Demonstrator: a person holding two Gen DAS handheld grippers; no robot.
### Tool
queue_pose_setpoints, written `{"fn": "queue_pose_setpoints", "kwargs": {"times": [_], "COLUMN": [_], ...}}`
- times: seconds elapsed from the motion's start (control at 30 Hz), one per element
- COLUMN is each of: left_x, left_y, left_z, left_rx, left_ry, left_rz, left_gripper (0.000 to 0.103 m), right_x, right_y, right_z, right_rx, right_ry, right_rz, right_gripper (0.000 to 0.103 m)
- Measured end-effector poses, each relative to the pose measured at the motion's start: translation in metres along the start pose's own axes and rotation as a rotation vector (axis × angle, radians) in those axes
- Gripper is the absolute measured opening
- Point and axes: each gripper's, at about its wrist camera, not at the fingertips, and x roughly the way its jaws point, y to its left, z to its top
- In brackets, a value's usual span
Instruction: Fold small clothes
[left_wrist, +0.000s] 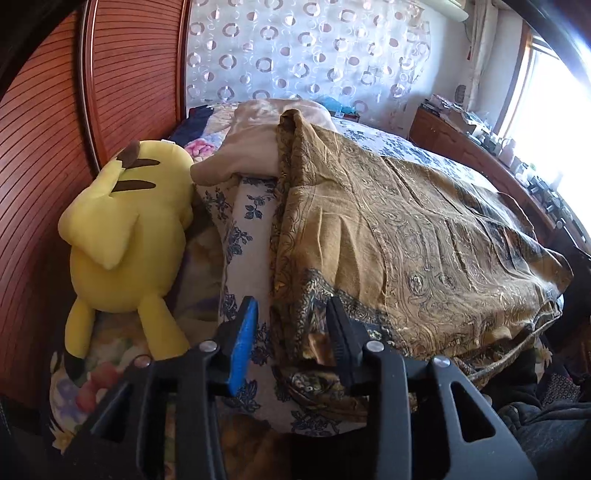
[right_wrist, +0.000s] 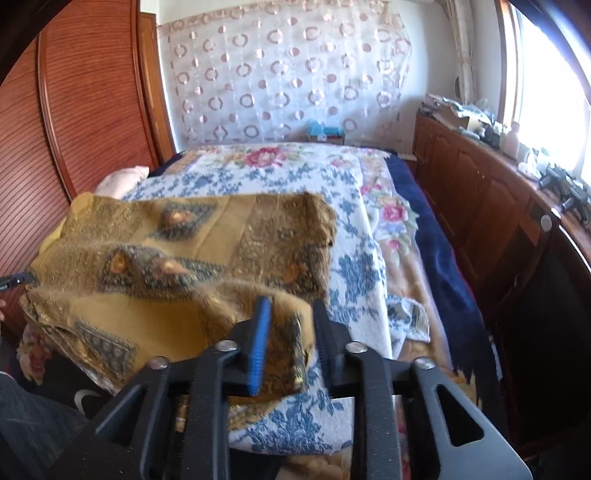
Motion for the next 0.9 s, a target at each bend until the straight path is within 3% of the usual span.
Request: {"fn": "queue_pose_setpoints", "kwargs": {"times": [0.5, 0.63, 0.9], "left_x": [0.012, 0.014, 0.017], "left_y": [-0.004, -0.004, -0.003], "left_z": [-0.005, -0.006, -0.007], "left_rx": [0.027, 0.028, 0.033], "left_ry": [0.038, 0.043, 0.041], "left_rz": [0.036, 0.039, 0.044], "left_gripper": [0.038, 0.038, 0.038], "right_x": [0.052, 0.064, 0.085], "right_y": [0.079, 0.1, 0.121], "right_z": [0.003, -0.002, -0.016], "right_rx": [-0.091, -0.105, -0.147], "right_ry": [0.037, 0.057, 0.112], "right_rz": [0.139, 0.185, 0.184], "right_gripper": [0.045, 0.056, 0.057]}}
